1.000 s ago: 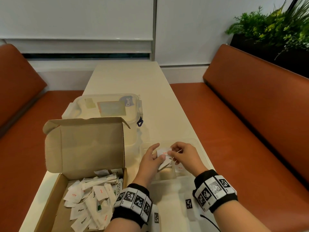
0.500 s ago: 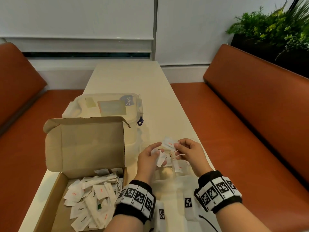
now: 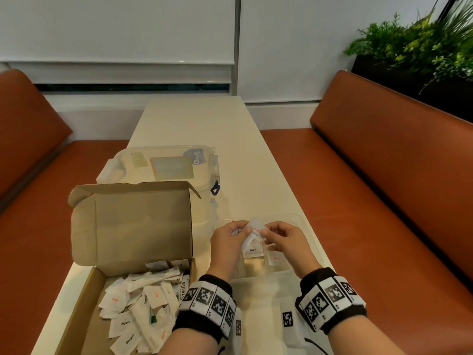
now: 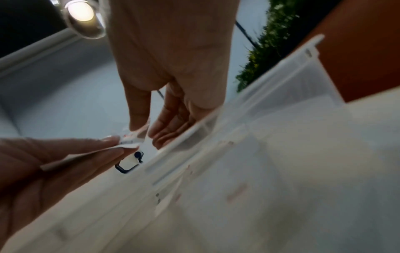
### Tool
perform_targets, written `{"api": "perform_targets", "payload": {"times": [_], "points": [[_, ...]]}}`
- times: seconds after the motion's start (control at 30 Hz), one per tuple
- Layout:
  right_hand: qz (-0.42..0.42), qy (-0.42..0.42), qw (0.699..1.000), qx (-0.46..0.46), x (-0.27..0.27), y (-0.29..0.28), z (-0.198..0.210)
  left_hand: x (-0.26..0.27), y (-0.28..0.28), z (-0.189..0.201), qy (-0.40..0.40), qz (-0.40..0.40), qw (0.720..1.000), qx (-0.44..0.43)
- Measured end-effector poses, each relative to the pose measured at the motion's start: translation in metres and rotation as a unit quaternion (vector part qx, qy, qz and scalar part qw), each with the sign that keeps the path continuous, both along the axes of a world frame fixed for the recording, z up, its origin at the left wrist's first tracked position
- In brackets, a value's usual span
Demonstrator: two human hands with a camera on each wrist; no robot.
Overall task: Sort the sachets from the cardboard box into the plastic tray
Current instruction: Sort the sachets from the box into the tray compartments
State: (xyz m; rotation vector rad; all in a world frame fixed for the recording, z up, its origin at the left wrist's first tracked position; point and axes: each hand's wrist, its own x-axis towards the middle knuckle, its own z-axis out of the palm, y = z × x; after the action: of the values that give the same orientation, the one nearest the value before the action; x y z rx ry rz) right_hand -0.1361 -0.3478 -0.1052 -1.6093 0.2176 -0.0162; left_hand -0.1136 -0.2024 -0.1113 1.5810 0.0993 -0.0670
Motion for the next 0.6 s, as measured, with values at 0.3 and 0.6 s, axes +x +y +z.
{"api": "perform_targets", "payload": {"times": [0.3, 0.6], "points": [[-0.026, -0.081, 0.993, -0.08, 0.011, -0.002, 0.015, -0.001, -0.001, -0.004, 0.01, -0.063, 0.998, 0.015], [0.081, -0.015, 0.97, -0.229, 0.002, -0.009, 0.016, -0.001, -0.002, -0.005, 0.004, -0.084, 0.995, 0.046]]}}
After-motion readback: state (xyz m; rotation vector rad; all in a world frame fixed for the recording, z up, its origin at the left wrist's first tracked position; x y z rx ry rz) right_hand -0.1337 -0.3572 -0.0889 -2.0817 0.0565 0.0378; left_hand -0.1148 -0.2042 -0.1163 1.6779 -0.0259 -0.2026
